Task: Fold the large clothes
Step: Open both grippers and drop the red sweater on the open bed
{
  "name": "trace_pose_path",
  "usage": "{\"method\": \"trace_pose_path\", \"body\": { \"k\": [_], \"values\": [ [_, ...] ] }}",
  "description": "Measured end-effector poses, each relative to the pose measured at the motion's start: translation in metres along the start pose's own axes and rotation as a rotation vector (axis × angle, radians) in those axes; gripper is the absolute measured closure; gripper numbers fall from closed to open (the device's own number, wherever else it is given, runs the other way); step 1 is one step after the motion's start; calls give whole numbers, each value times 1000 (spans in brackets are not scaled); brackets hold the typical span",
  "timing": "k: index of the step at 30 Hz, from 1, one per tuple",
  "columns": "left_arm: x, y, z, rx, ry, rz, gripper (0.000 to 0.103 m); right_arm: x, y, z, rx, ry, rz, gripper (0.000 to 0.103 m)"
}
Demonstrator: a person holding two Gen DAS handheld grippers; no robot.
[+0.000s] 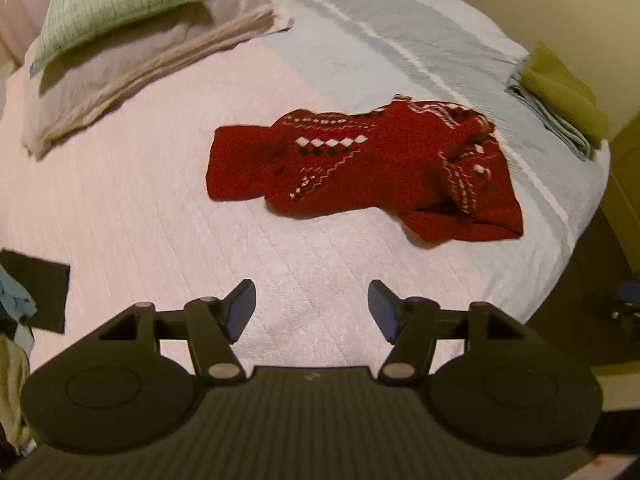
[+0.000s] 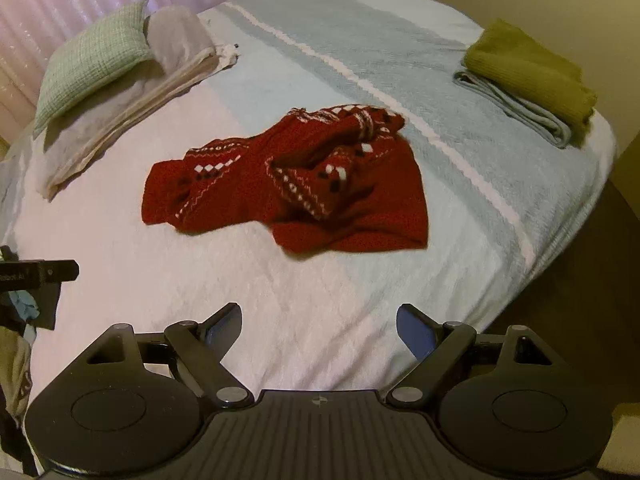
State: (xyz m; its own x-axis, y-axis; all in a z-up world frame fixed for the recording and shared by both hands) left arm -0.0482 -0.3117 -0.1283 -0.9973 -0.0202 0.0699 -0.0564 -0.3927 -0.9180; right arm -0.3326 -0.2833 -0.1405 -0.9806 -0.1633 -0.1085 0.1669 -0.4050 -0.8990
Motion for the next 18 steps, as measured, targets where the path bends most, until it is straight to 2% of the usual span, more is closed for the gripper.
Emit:
{"method": "trace_pose_path", "body": {
  "k": [10, 18],
  "values": [
    [-4, -26, -29, 27, 78, -45, 45, -29, -24, -35, 31, 25, -25, 21],
    [-8, -34, -36, 43, 92, -59, 44, -42, -30, -39, 45, 11, -33, 21]
  ]
}}
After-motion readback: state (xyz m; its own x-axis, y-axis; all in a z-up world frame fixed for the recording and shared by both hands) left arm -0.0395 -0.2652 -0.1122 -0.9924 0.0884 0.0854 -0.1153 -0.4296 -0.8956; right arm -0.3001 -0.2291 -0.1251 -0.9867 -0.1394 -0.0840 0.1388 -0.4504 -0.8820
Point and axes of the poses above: each gripper's, at about its wrist camera, not at the fingertips, and y roughly the way its jaws point, x to its right, z to its top, the point moved 2 cm from there along y, roughly the way its jaws point, and after that the axes turned 8 degrees about -y, right-handed, at the moved point
